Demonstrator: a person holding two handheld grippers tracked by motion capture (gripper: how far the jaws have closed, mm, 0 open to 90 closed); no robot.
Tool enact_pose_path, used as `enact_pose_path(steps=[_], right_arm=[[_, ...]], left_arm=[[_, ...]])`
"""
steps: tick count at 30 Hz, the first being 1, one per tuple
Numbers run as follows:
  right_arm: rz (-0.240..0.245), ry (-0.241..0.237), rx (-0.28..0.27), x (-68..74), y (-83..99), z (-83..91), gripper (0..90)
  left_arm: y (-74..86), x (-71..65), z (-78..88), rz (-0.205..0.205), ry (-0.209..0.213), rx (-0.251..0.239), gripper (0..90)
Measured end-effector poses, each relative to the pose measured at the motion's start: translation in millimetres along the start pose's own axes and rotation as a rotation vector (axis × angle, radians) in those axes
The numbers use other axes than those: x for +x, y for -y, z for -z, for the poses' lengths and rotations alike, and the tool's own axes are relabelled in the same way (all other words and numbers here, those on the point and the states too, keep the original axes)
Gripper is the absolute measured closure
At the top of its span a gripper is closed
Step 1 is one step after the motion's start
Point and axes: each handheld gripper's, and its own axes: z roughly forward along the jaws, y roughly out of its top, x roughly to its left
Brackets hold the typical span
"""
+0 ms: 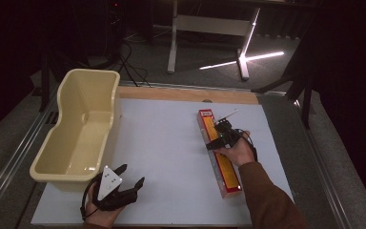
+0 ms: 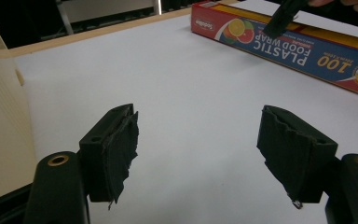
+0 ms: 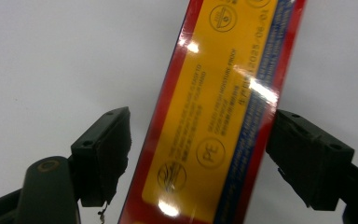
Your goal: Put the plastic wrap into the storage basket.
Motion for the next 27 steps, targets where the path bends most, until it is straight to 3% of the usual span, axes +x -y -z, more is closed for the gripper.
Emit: enact_pose_path(steps=[4, 7, 12, 17, 22, 27], right_arm=[[-0.006, 0.021, 0.046, -0.1, -7.6, -8.7, 26.3], [-0.007, 0.028, 0.114, 0.9, -10.7, -17.2, 28.6], [-0.071, 0.018, 0.186, -1.3, -15.9, -23.4, 32.3], [-0.131, 0.037, 0.282, -0.1, -24.9, -24.3, 35.8], [-0.187, 0.013, 0.305, -5.1, -28.1, -23.3, 38.0], [-0.190, -0.010, 0.280, -3.6, -28.1, -19.0, 38.7]], left_arm=[[0.0, 0.1, 0.0, 0.000, 0.000, 0.000, 28.4], [0.0, 0.2, 0.1, 0.000, 0.000, -0.001, 28.4], [-0.1, 0.1, 0.0, -0.001, -0.001, -0.001, 28.4], [-0.1, 0.1, 0.3, -0.001, -0.003, -0.002, 28.4], [-0.1, 0.8, 0.2, -0.002, -0.005, -0.001, 28.4], [-0.1, 0.6, -0.2, -0.001, -0.007, -0.002, 28.4]])
